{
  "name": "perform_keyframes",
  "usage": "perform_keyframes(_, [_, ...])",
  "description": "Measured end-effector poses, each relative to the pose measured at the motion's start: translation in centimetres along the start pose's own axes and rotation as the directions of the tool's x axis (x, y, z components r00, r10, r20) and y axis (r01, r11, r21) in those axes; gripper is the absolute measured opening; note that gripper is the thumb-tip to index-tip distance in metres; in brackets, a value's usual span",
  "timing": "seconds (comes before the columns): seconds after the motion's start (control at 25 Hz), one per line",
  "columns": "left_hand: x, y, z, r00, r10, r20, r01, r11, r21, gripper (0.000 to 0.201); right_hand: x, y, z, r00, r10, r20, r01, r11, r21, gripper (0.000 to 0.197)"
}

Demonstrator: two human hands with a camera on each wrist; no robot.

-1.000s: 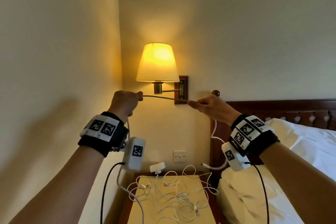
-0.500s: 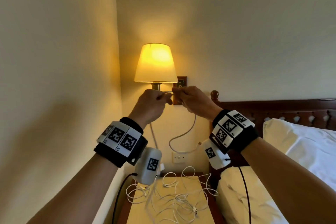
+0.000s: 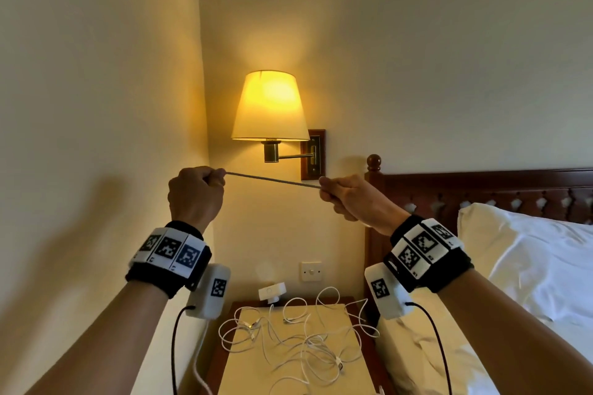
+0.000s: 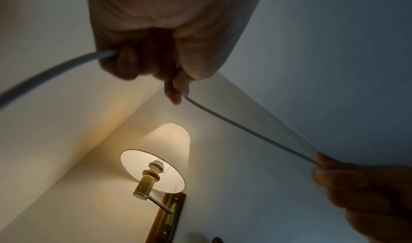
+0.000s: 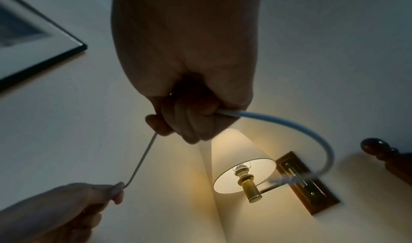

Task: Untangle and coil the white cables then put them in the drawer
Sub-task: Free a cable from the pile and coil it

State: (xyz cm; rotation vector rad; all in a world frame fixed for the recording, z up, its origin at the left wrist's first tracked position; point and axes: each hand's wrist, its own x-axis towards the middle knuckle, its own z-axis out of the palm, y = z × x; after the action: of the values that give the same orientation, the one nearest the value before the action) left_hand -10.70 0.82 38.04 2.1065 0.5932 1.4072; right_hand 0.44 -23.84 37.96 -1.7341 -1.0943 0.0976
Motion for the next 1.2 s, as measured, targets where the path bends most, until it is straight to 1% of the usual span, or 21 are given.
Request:
perform_keyframes(0.04, [0.0, -0.3, 0.0, 0.998, -0.03, 0.05, 0.029, 0.999, 0.024, 0.027, 0.0, -0.1, 0.1, 1.0, -0.005, 0.0, 0.005, 1.0, -0.001, 0.039])
perform_keyframes(0.08, [-0.3, -0.3, -0.1, 0.993, -0.038, 0.114, 0.03, 0.997, 0.076, 0.024, 0.0, -0.3, 0.3, 1.0, -0.004, 0.003, 0.004, 1.0, -0.001, 0.039])
perform_keyframes(0.12, [-0.8, 0.1, -0.1, 0.983, -0.017, 0.185, -0.006, 0.993, 0.121, 0.023, 0.1, -0.5, 0.6, 1.0, 0.003, 0.007, -0.003, 1.0, 0.003, 0.039])
perform_keyframes(0.16, [-1.6, 1.0, 0.0, 0.966, 0.043, 0.254, -0.073, 0.991, 0.11, 0.026, 0.4, -0.7, 0.9, 1.0, 0.014, 0.008, -0.014, 1.0, 0.012, 0.038])
perform_keyframes(0.2, [-2.7, 2.2, 0.3, 0.936, 0.133, 0.325, -0.153, 0.988, 0.034, 0.032, 0.7, -1.0, 1.3, 1.0, 0.023, 0.007, -0.023, 1.0, 0.013, 0.038])
perform_keyframes(0.24, [-4.0, 3.6, 0.8, 0.889, 0.23, 0.396, -0.225, 0.973, -0.061, 0.035, 1.0, -1.2, 1.7, 1.0, 0.019, 0.0, -0.019, 1.0, -0.002, 0.037])
perform_keyframes(0.28, [-5.2, 4.8, 1.5, 0.834, 0.31, 0.456, -0.281, 0.951, -0.132, 0.034, 1.3, -1.4, 2.1, 1.0, 0.009, -0.007, -0.009, 1.0, -0.023, 0.036])
perform_keyframes(0.32, [-6.2, 5.6, 2.3, 0.799, 0.357, 0.483, -0.312, 0.934, -0.174, 0.031, 1.5, -1.6, 2.5, 1.0, 0.004, -0.004, -0.004, 0.999, -0.038, 0.036])
perform_keyframes(0.36, [-6.6, 5.9, 3.0, 0.796, 0.376, 0.475, -0.315, 0.927, -0.206, 0.029, 1.5, -1.7, 2.6, 1.0, 0.009, 0.012, -0.008, 0.999, -0.033, 0.036])
perform_keyframes(0.44, [-6.3, 5.2, 3.5, 0.819, 0.409, 0.402, -0.332, 0.91, -0.249, 0.026, 1.0, -1.6, 2.7, 0.996, 0.026, 0.085, -0.027, 1.0, 0.005, 0.039])
perform_keyframes(0.52, [-5.7, 4.0, 3.3, 0.842, 0.435, 0.318, -0.378, 0.897, -0.227, 0.02, 0.2, -1.1, 2.1, 0.993, 0.055, 0.105, -0.057, 0.998, 0.02, 0.041])
perform_keyframes(0.6, [-4.8, 3.1, 2.8, 0.9, 0.374, 0.223, -0.327, 0.918, -0.223, 0.018, -0.2, -0.5, 1.4, 0.99, 0.094, 0.102, -0.099, 0.994, 0.052, 0.04])
perform_keyframes(0.64, [-4.4, 2.7, 2.6, 0.918, 0.345, 0.194, -0.302, 0.928, -0.22, 0.018, -0.5, -0.2, 1.1, 0.988, 0.105, 0.112, -0.114, 0.99, 0.08, 0.039])
perform_keyframes(0.72, [-3.7, 2.0, 2.4, 0.939, 0.305, 0.157, -0.275, 0.943, -0.186, 0.019, -1.0, 0.3, 0.7, 0.984, 0.113, 0.139, -0.134, 0.98, 0.15, 0.037])
perform_keyframes(0.8, [-2.9, 1.2, 2.2, 0.966, 0.237, 0.107, -0.216, 0.961, -0.173, 0.019, -1.4, 0.6, 0.4, 0.98, 0.126, 0.154, -0.157, 0.964, 0.214, 0.037])
perform_keyframes(0.92, [-2.8, 0.1, 2.2, 0.974, 0.204, 0.097, -0.188, 0.97, -0.153, 0.019, -2.0, 1.3, 0.6, 0.973, 0.144, 0.183, -0.189, 0.946, 0.262, 0.037])
perform_keyframes(1.0, [-2.9, -0.1, 2.5, 0.982, 0.166, 0.086, -0.149, 0.973, -0.177, 0.018, -2.1, 1.5, 1.0, 0.969, 0.155, 0.195, -0.208, 0.933, 0.295, 0.037])
perform_keyframes(1.08, [-3.1, -0.4, 2.7, 0.984, 0.153, 0.087, -0.136, 0.974, -0.179, 0.018, -2.1, 1.7, 1.3, 0.967, 0.154, 0.203, -0.215, 0.921, 0.326, 0.037])
perform_keyframes(1.16, [-3.2, -1.1, 3.0, 0.977, 0.169, 0.13, -0.141, 0.969, -0.203, 0.019, -2.1, 1.7, 1.3, 0.969, 0.145, 0.201, -0.219, 0.88, 0.421, 0.038])
perform_keyframes(1.2, [-3.3, -1.6, 3.1, 0.968, 0.193, 0.162, -0.154, 0.962, -0.225, 0.019, -2.3, 1.7, 1.3, 0.971, 0.135, 0.197, -0.217, 0.842, 0.494, 0.037])
